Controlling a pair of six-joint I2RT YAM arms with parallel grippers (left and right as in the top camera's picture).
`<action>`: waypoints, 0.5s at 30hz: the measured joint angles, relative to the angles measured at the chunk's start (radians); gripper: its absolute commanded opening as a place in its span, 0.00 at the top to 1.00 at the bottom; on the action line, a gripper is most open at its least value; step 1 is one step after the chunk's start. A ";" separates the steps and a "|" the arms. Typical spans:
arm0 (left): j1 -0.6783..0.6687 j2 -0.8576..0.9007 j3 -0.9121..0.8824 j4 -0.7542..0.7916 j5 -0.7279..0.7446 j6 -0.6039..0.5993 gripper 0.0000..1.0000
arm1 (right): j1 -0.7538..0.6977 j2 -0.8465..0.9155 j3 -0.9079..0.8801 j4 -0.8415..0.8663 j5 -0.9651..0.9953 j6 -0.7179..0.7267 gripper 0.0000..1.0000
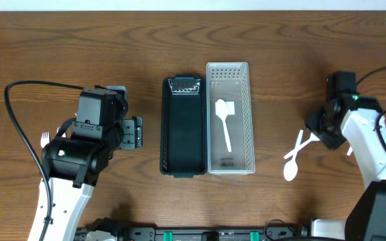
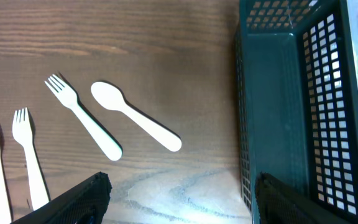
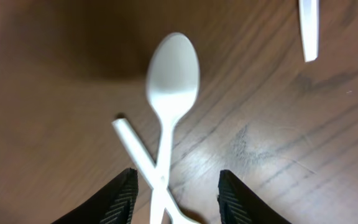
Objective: Pack container
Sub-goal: 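Grasp a second white spoon with the right gripper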
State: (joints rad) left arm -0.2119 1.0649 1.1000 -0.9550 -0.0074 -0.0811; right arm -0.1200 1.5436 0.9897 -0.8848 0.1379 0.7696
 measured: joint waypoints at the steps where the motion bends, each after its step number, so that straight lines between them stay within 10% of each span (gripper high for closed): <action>1: 0.000 0.000 0.000 0.000 0.000 0.000 0.23 | -0.002 0.000 -0.019 0.014 -0.004 0.000 0.53; 15: 0.000 0.000 0.000 -0.031 0.000 0.000 0.23 | -0.014 0.000 -0.203 0.269 -0.015 -0.009 0.49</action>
State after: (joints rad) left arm -0.2119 1.0649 1.1000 -0.9859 -0.0074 -0.0811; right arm -0.1345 1.5436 0.7868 -0.6155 0.1226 0.7609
